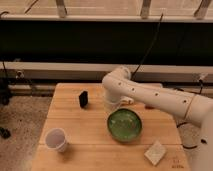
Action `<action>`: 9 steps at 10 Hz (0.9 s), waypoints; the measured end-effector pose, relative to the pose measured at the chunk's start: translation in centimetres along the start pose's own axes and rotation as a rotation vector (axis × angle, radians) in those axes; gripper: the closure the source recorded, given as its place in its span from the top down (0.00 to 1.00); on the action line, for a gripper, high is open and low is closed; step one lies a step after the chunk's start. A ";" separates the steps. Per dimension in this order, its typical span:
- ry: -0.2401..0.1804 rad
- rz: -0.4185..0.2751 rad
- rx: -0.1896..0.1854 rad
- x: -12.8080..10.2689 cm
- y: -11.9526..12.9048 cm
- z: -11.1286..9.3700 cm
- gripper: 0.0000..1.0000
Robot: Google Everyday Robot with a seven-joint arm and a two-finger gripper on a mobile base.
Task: Knock the eraser over
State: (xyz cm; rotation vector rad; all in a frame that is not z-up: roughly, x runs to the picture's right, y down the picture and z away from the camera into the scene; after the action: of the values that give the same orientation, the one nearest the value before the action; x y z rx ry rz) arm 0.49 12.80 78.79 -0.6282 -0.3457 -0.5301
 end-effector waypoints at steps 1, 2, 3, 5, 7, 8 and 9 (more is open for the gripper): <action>-0.009 -0.007 0.001 -0.9 -0.9 0.3 0.00; -0.021 -0.010 0.005 -1.7 -1.9 0.6 0.00; -0.033 -0.013 0.010 -2.4 -2.7 0.6 0.00; -0.050 -0.023 0.016 -3.8 -4.1 0.7 0.00; -0.065 -0.037 0.027 -5.3 -6.1 0.9 0.00; -0.067 -0.038 0.032 -5.5 -6.8 0.9 0.00; -0.066 -0.034 0.039 -5.6 -7.8 1.1 0.00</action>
State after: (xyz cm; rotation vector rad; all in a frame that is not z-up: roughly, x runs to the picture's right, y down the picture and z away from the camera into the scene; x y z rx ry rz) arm -8.59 10.17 80.64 -0.6038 -0.4288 -0.5352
